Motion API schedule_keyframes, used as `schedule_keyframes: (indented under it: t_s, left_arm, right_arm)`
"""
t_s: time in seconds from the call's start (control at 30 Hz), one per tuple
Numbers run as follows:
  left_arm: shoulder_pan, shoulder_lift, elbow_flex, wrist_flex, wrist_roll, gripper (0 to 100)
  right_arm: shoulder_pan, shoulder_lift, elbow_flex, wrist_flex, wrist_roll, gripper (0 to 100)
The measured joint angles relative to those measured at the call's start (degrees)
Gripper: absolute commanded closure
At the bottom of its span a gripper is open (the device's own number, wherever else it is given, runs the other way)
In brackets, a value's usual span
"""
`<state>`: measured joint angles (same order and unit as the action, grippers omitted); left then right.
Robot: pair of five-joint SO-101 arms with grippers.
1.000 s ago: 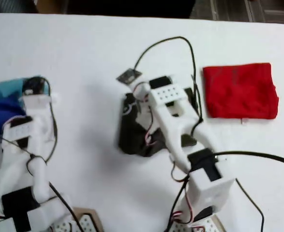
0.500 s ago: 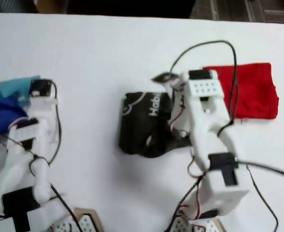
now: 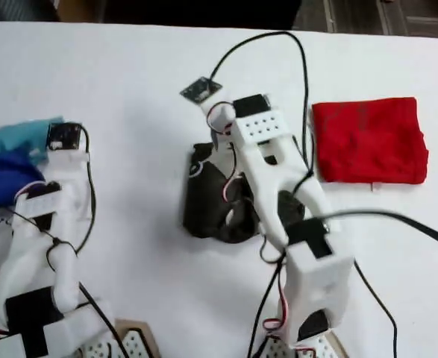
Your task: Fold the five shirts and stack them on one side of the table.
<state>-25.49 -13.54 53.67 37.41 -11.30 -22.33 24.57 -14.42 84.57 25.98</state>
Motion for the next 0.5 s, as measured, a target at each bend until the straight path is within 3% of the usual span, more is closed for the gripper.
schedule_keyframes:
  t_s: [0.5]
  left_arm:
    - [0.00,0.00,0.00,0.00,0.00,97]
  right_arm:
    - [2.20,10.20,-6.86,6.59,0.00,97.8]
